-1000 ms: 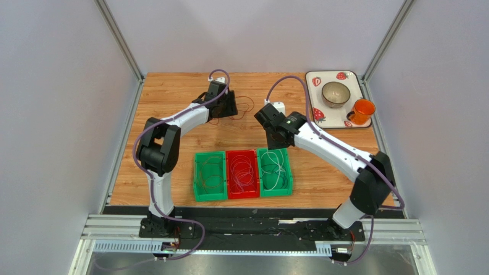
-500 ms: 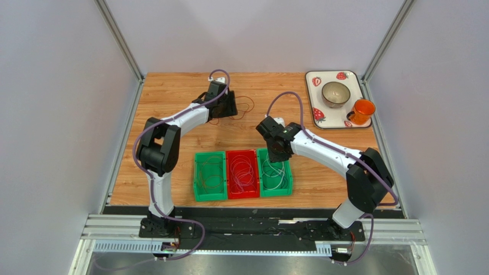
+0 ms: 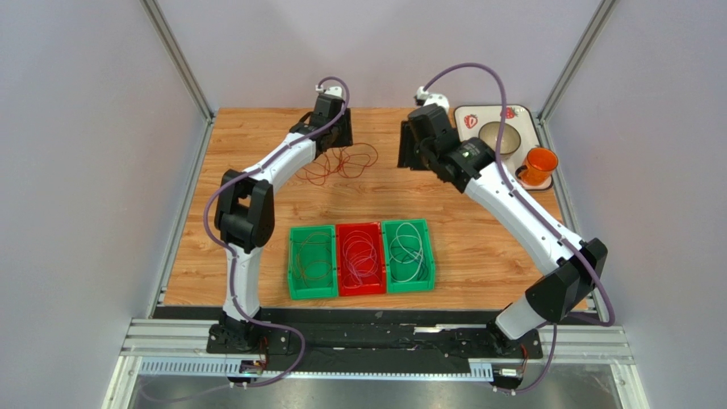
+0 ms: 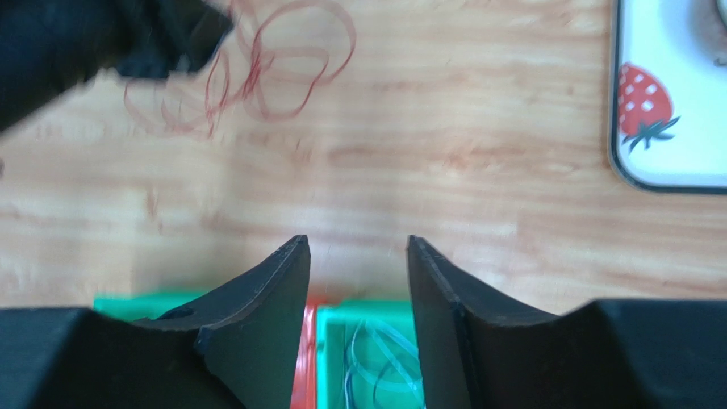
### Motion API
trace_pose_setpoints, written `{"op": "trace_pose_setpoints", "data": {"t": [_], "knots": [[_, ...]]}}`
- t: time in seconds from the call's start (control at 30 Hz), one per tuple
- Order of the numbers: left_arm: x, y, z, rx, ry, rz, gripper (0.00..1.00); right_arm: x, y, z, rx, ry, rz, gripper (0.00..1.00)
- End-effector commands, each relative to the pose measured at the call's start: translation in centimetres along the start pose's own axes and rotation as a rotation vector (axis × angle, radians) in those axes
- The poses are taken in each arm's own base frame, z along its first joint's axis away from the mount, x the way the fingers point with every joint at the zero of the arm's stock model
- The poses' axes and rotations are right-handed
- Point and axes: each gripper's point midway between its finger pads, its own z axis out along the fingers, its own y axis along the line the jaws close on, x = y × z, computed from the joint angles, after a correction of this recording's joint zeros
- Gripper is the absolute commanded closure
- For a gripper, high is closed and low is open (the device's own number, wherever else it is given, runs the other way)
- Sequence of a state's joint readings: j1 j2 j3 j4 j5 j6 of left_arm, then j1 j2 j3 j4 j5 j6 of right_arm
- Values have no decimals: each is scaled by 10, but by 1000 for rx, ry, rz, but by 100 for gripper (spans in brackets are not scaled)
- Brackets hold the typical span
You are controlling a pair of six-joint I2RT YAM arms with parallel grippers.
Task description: Untangle the cables
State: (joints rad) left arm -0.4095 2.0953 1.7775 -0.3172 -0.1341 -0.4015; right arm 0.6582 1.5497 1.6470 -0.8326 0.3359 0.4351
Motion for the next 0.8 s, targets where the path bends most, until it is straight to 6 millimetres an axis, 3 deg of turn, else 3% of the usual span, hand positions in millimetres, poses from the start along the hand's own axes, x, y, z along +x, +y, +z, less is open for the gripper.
{"op": "trace_pose_setpoints", "data": {"t": [0.0,0.03,0.1,0.13,0.17,0.3,0.53,0.77], "knots": [[18,18,16,-71,81,62,47,-37,-29,53,-13,-84,130,50],[22,20,21,-80,91,63,47,-34,-40,73,5,-73,178,51],[21,21,24,-98,96,61,47,-31,-44,99,-7,-84,206,52],[26,23,29,-109,109,65,47,-20,-49,118,13,-57,210,53],[22,27,29,-137,106,62,47,-18,-52,128,22,-62,214,54],[27,30,39,-165,130,53,47,23,-64,162,67,18,200,56],[24,29,50,-174,124,36,46,53,-71,179,52,23,214,57],[18,23,63,-161,113,24,46,57,-63,186,-1,15,233,57]]}}
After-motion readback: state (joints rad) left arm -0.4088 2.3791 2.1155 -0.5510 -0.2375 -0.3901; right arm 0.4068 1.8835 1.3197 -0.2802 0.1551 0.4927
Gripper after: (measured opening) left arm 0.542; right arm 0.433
